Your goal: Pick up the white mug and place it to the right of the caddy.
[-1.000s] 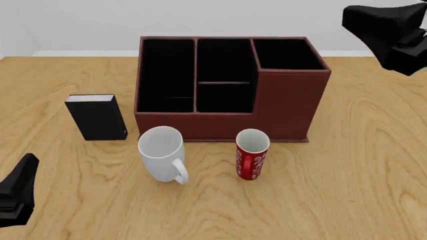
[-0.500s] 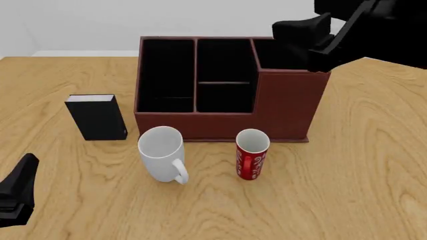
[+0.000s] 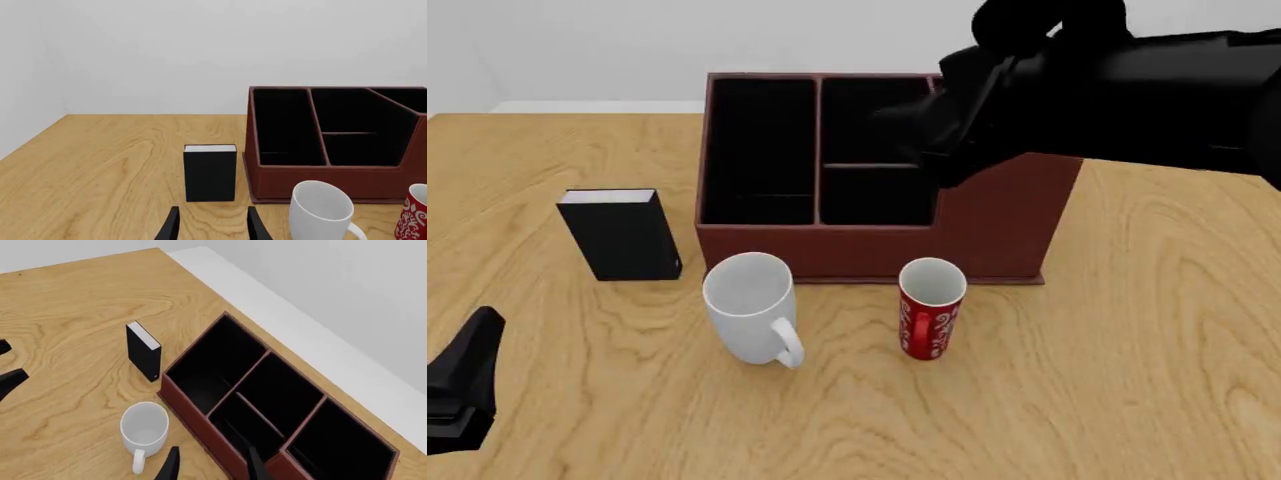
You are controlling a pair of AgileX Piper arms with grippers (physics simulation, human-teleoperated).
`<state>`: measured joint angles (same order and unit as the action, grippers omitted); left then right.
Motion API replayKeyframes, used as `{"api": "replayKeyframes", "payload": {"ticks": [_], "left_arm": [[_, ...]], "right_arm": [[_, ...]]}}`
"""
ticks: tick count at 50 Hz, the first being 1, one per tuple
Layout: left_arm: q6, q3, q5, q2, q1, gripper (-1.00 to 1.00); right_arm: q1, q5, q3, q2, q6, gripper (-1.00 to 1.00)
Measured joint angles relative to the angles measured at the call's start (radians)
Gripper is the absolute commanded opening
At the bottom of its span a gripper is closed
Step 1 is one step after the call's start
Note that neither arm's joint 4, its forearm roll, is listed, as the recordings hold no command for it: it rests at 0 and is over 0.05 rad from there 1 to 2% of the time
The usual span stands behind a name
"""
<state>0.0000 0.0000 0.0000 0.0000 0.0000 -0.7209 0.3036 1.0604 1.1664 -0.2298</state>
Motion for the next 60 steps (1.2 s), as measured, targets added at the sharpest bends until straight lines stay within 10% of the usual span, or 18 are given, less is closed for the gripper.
{"api": "replayKeyframes", "payload": {"ticks": [60], "left_arm": [[0.0,0.0,0.0,0.0,0.0,1.0]], "right_arm": [[-0.193,-0.099,-0.001,0.334,0.178,1.0]]}}
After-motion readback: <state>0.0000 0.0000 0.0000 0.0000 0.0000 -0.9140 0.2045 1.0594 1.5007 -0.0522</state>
